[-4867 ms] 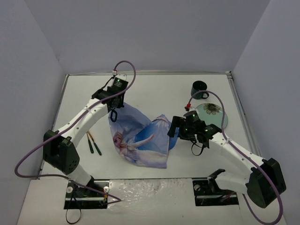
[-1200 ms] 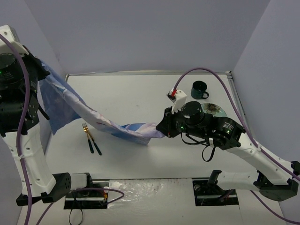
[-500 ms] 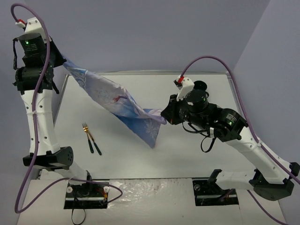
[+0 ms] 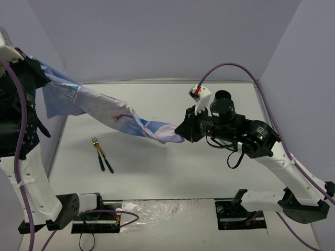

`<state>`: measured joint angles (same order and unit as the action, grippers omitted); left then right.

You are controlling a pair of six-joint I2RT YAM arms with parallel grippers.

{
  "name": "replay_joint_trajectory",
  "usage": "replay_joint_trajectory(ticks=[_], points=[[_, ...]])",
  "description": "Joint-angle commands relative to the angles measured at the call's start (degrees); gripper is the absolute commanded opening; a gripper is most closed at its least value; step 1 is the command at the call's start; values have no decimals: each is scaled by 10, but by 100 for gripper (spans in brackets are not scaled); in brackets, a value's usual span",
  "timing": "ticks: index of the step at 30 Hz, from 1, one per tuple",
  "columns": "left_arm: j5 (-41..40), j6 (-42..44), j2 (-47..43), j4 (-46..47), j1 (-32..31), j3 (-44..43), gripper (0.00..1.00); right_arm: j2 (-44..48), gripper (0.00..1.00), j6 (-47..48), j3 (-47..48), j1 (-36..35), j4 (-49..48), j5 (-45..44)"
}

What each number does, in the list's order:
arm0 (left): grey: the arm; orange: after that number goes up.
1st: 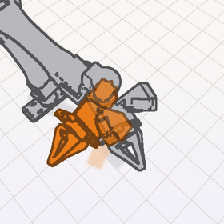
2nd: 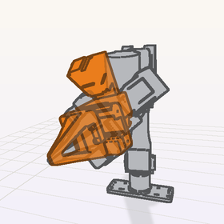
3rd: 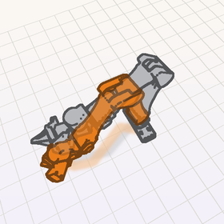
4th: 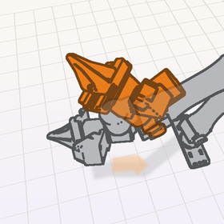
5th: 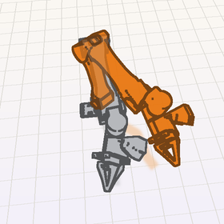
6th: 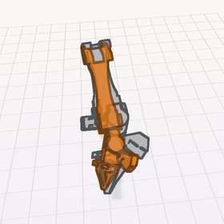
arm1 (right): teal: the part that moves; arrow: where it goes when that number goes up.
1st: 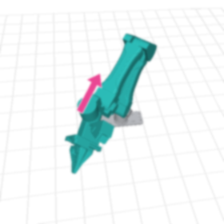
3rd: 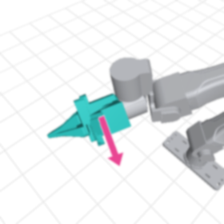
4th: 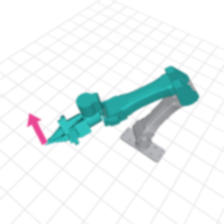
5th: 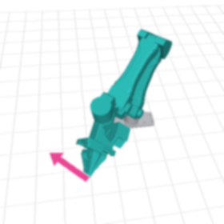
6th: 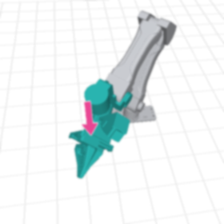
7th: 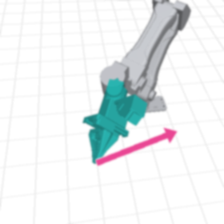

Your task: Set the dinner table for one person

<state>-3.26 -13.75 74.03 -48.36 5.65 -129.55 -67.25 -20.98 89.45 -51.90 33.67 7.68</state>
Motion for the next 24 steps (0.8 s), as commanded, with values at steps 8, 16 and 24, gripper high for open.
replay_joint_trajectory(ticks=[8, 16, 24], points=[[56, 56, 77, 26, 1, -43, 0, 8, 0, -26, -9, -22, -34, 102], [4, 57, 210, 112, -93, 71, 0, -2, 0, -104, -130, -4, -36, -24], [-29, 10, 391, 141, -124, 53, 0, -18, 0, -118, -249, 58, -63, -57]])
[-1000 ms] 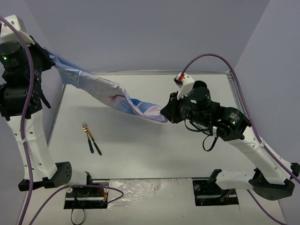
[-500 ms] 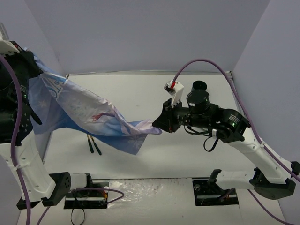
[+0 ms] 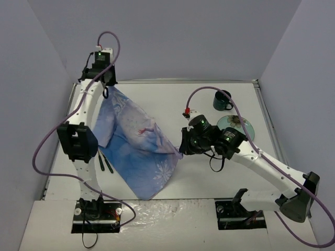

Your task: Set the dinner table for one person

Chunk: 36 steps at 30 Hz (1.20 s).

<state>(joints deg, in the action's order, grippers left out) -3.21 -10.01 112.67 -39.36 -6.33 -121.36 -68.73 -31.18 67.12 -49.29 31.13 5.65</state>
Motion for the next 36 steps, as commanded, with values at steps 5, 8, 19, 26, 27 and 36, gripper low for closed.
replay_joint_trajectory(ticks=[5, 8, 19, 26, 27, 36], points=[[-37, -54, 89, 83, -15, -46, 0, -22, 0, 12, -69, 106, -62, -27], [-33, -53, 125, 84, -22, -73, 0, -44, 0, 29, -84, 153, -78, -11], [-27, 40, 180, 196, -71, -89, 0, -133, 0, 55, -84, 271, -117, 46], [-37, 19, 249, 190, -87, -179, 2, -169, 0, 32, -73, 294, -120, 34], [-41, 11, 255, 190, -86, -190, 4, -169, 1, 30, -72, 300, -120, 28], [-43, -46, 269, 164, -63, -212, 29, -191, 10, 11, -76, 368, -121, 56]])
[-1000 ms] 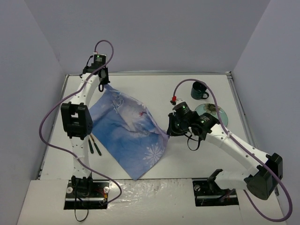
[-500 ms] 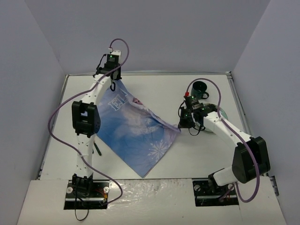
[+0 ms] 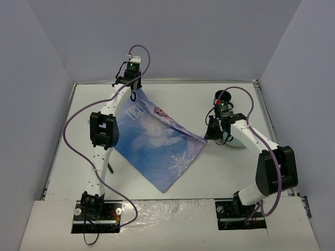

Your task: Set the dinner table for one person

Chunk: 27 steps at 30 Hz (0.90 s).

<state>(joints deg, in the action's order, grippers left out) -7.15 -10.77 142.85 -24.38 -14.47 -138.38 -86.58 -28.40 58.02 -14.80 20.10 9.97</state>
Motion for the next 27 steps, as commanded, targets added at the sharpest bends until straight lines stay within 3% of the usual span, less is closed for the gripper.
replay_joint_trajectory(ticks=[1, 3, 5, 9, 12, 20, 27], points=[[4, -46, -31, 6, 21, -43, 35, -15, 13, -21, 11, 27, -11, 15], [10, -54, -29, -8, 26, -42, 36, -12, 18, -29, 3, 33, -14, 15], [27, -77, -29, -36, 38, -43, 48, -6, 31, -35, -6, 40, -19, 16], [51, -103, -57, -97, 54, -37, 62, 7, 55, -9, 8, 42, -20, 9], [63, -106, -109, -128, 54, 5, 67, 29, 62, 33, 32, 37, -19, -9], [46, -175, -375, -115, 29, 380, 72, 12, 75, 198, 148, -58, -27, -61], [3, -224, -456, -69, -29, 591, 73, -122, 86, 302, 257, -109, -53, -40]])
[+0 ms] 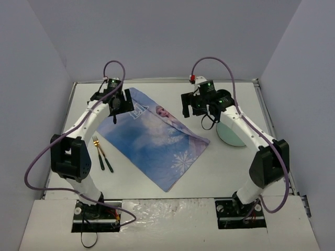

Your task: Set the dinner table for one person

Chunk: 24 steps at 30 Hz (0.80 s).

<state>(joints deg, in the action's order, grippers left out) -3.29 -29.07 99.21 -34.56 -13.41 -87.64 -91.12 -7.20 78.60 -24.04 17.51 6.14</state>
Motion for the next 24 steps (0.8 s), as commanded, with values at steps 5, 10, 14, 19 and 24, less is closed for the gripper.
replay_joint_trajectory(ticks=[5, 10, 14, 19, 24], points=[[-77, -57, -7, 58, -73, 128, 72, -172, 90, 158, 119, -42, -46, -9], [-89, -71, 10, 67, -77, 162, 71, -240, 96, 205, 160, -69, -69, -2], [-90, -78, 16, 68, -78, 190, 70, -284, 100, 220, 173, -89, -95, 11], [-85, -89, 22, 69, -80, 219, 67, -331, 100, 222, 190, -94, -115, 6], [-77, -97, 33, 71, -81, 241, 66, -384, 100, 229, 213, -88, -121, -26]])
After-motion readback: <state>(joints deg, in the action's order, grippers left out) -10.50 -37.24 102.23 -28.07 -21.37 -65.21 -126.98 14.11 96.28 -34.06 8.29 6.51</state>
